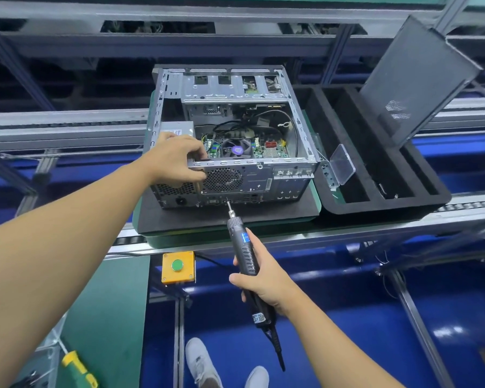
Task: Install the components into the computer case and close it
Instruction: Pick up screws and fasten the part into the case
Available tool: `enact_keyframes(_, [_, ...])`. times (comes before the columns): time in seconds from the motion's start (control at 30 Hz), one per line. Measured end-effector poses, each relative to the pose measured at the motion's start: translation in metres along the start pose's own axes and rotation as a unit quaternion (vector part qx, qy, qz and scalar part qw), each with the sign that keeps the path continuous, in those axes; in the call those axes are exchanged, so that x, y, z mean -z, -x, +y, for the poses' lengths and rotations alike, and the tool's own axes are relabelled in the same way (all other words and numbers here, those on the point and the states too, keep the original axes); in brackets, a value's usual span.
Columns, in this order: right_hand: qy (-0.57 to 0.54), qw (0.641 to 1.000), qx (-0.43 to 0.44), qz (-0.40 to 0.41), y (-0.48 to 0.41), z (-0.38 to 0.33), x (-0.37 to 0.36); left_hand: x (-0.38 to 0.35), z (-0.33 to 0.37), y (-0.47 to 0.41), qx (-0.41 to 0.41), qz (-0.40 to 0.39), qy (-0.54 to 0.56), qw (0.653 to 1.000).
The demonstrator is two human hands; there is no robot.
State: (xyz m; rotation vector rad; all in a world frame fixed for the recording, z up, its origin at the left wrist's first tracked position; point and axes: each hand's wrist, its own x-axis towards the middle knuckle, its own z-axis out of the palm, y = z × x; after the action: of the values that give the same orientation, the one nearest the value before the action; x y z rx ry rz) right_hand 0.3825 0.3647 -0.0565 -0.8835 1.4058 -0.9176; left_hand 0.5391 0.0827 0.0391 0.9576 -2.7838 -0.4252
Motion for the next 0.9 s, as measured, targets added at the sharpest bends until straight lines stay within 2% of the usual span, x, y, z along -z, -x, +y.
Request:
enact_keyframes(0.2, [-0.007,1.000,-0.012,0.004,0.002,0.003,-0.004,0.000,0.000,0.001,0.001,0.013,0.032,0.999])
enact_keyframes(0.37, [-0.015,1.000,-0.016,0.018,0.006,0.003,0.001,-0.002,0.004,0.001,0.001,0.002,0.003,1.000])
enact_keyframes(0.6, [-0.032,0.999,-0.012,0.037,0.008,0.005,0.012,0.001,0.048,-0.039,0.016,-0.155,-0.057,0.986])
enact_keyframes(0.73, [-0.044,0.998,-0.010,0.041,0.011,0.012,0.016,-0.006,0.058,-0.066,0.092,-0.282,-0.015,0.955])
enact_keyframes(0.9, [-0.044,0.998,-0.019,0.042,0.014,0.020,0.019,-0.014,0.057,-0.077,0.111,-0.282,-0.038,0.952])
